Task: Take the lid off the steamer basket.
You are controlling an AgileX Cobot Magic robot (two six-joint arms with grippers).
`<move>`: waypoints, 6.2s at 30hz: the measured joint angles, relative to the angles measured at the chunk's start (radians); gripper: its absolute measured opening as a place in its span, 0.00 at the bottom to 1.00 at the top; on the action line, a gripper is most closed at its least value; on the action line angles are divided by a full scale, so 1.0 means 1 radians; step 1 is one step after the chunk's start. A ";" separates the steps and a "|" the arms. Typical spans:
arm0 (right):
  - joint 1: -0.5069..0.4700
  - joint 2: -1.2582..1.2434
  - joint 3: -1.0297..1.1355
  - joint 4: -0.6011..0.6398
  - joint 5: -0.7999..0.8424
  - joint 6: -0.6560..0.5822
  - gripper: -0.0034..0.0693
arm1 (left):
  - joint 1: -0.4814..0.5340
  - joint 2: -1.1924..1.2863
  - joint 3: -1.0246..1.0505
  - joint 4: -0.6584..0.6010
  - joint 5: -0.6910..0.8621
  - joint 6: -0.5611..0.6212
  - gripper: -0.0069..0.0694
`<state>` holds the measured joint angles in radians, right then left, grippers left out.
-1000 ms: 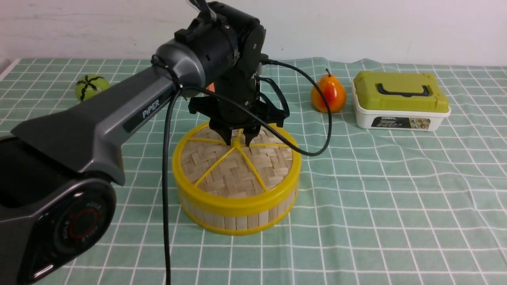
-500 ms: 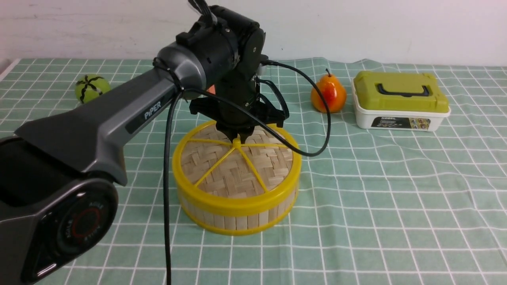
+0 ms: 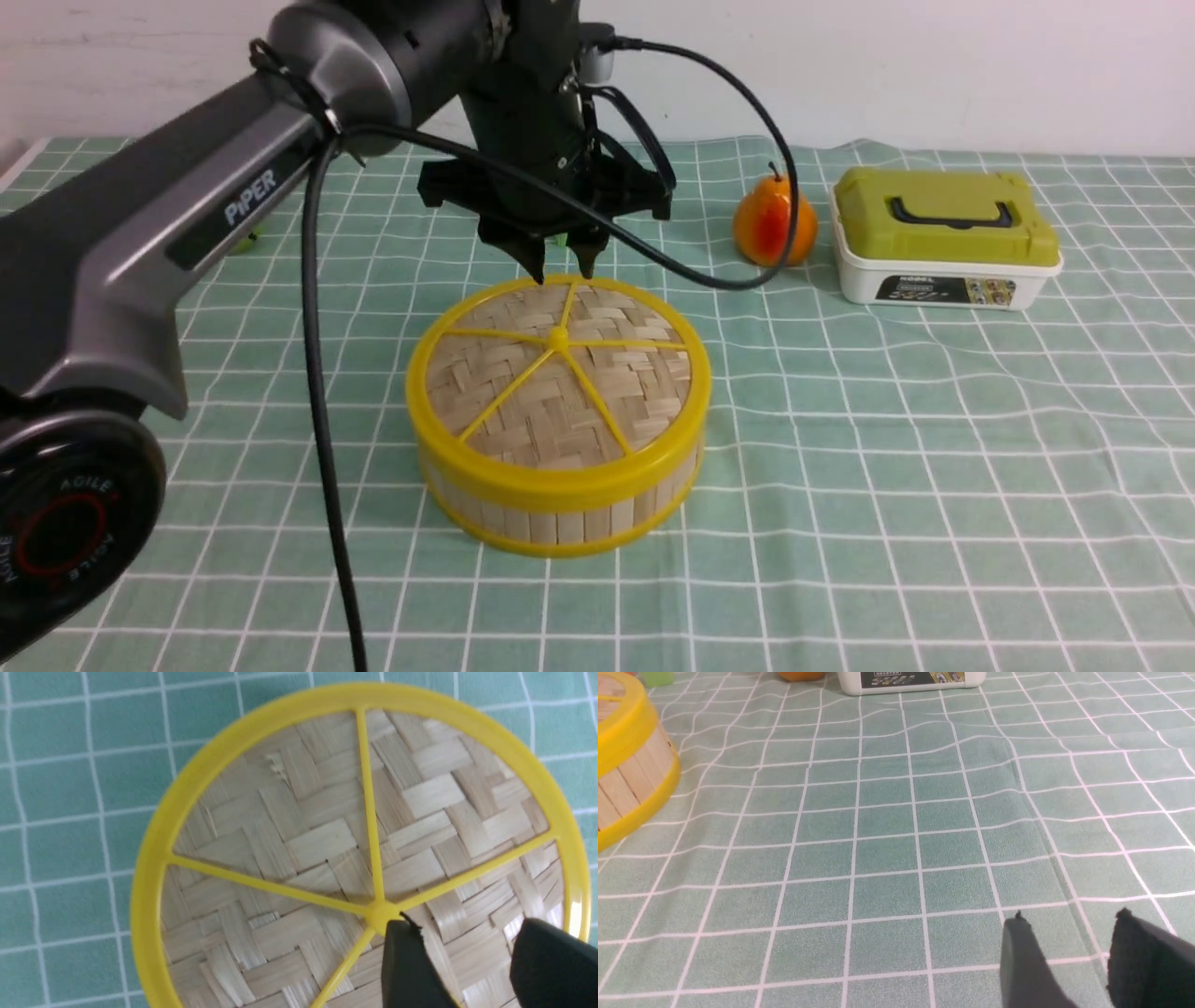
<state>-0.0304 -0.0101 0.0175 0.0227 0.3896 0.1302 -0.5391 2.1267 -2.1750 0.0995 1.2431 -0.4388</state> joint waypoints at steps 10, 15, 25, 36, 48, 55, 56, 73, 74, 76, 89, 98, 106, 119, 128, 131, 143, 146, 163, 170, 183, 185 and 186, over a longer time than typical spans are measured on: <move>0.000 0.000 0.000 0.000 0.000 0.000 0.38 | 0.000 0.050 0.052 0.017 -0.001 0.000 0.48; 0.000 0.000 0.000 0.000 0.000 0.000 0.38 | 0.000 0.066 0.052 0.017 -0.001 0.000 0.44; 0.000 0.000 0.000 0.000 0.000 0.000 0.38 | 0.000 0.086 0.050 0.023 -0.013 0.000 0.40; 0.000 0.000 0.000 0.000 0.000 0.000 0.38 | 0.000 0.086 0.047 0.030 -0.025 0.001 0.24; 0.000 0.000 0.000 0.000 0.000 0.000 0.38 | 0.000 -0.064 0.055 0.082 0.000 0.024 0.24; 0.000 0.000 0.000 0.000 0.000 0.000 0.38 | 0.076 -0.262 0.093 0.089 0.000 0.056 0.24; 0.000 0.000 0.000 0.000 0.000 0.000 0.38 | 0.118 -0.317 0.150 0.081 0.000 0.057 0.24; 0.000 0.000 0.000 0.000 0.000 0.000 0.38 | 0.509 -0.365 0.815 0.048 -0.242 0.028 0.24; 0.000 0.000 0.000 0.000 0.000 0.000 0.38 | 0.504 -0.344 0.818 0.034 -0.265 0.028 0.24; 0.000 0.000 0.000 0.000 0.000 0.000 0.38 | 0.495 -0.315 0.818 0.018 -0.297 0.028 0.24; 0.000 0.000 0.000 0.000 0.000 0.000 0.38 | 0.488 -0.254 0.820 -0.042 -0.393 0.027 0.29; 0.000 0.000 0.000 0.000 0.000 0.000 0.38 | 0.488 -0.292 0.791 -0.100 -0.291 0.026 0.59; 0.000 0.000 0.000 0.000 0.000 0.000 0.38 | 0.488 -0.491 0.683 -0.106 -0.162 0.081 0.41; 0.000 0.000 0.000 0.000 0.000 0.000 0.38 | 0.488 -1.178 1.020 -0.298 -0.196 0.347 0.07; 0.000 0.000 0.000 0.000 0.000 0.000 0.38 | 0.488 -1.829 1.595 -0.530 -0.628 0.504 0.07; 0.000 0.000 0.000 0.000 0.000 0.000 0.38 | 0.488 -1.991 1.708 -0.554 -0.663 0.502 0.07; 0.000 0.000 0.000 0.000 0.000 0.000 0.38 | 0.488 -2.094 1.758 -0.562 -0.672 0.496 0.07; 0.000 0.000 0.000 0.000 0.000 0.000 0.38 | 0.488 -2.094 1.758 -0.547 -0.672 0.500 0.07; 0.000 0.000 0.000 0.000 0.000 0.000 0.38 | 0.488 -2.130 2.154 -0.184 -0.941 0.260 0.08; 0.000 0.000 0.000 0.000 0.000 0.000 0.38 | 0.488 -2.138 2.204 -0.125 -0.921 0.164 0.08; 0.000 0.000 0.000 0.000 0.000 0.000 0.38 | 0.488 -2.138 2.204 -0.122 -0.863 0.158 0.09; 0.000 0.000 0.000 0.000 0.000 0.000 0.38 | 0.488 -2.138 2.204 -0.122 -0.863 0.157 0.09; 0.000 0.000 0.000 0.000 0.000 0.000 0.38 | 0.488 -2.138 2.204 -0.122 -0.863 0.157 0.10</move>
<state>-0.0304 -0.0101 0.0175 0.0227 0.3896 0.1302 -0.0514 -0.0110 0.0295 -0.0226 0.3804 -0.2814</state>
